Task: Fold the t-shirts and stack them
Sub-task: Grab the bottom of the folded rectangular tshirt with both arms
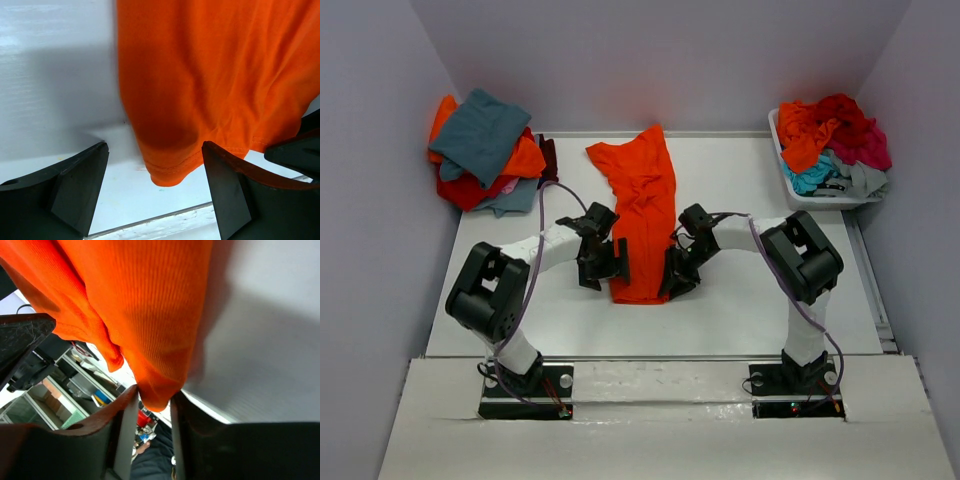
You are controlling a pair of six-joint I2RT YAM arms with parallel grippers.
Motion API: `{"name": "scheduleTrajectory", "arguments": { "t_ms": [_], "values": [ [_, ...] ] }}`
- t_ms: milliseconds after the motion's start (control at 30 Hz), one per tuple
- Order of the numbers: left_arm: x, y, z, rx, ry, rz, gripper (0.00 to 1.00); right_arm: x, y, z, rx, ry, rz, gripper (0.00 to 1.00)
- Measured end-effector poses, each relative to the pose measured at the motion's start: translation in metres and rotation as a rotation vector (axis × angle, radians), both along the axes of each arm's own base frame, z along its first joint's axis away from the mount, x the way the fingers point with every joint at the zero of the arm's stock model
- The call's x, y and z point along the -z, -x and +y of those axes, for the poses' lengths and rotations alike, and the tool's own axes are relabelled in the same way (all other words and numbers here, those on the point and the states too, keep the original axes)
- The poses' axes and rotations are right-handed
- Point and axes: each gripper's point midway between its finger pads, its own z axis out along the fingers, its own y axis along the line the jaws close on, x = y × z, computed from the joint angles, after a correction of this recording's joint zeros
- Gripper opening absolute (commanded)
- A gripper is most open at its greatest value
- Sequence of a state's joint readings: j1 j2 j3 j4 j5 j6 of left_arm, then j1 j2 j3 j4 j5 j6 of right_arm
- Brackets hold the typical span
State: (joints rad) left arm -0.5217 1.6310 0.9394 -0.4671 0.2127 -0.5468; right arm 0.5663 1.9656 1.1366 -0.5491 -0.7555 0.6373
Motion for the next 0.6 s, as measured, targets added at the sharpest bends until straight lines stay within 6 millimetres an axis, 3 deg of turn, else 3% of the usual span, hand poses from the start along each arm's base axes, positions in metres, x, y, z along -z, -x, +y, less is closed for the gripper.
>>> {"name": "scheduleTrajectory", "arguments": {
  "t_ms": [233,600],
  "values": [
    [-0.0002,-0.0057,-0.0047,0.009,0.008,-0.001,0.89,0.0013,-0.0023,0.0000,0.004,0.008,-0.007,0.20],
    [-0.0002,-0.0071,-0.0088,0.033,0.021,0.006,0.89,-0.0025,-0.0086,0.0018,-0.002,0.015,-0.025,0.43]
  ]
}}
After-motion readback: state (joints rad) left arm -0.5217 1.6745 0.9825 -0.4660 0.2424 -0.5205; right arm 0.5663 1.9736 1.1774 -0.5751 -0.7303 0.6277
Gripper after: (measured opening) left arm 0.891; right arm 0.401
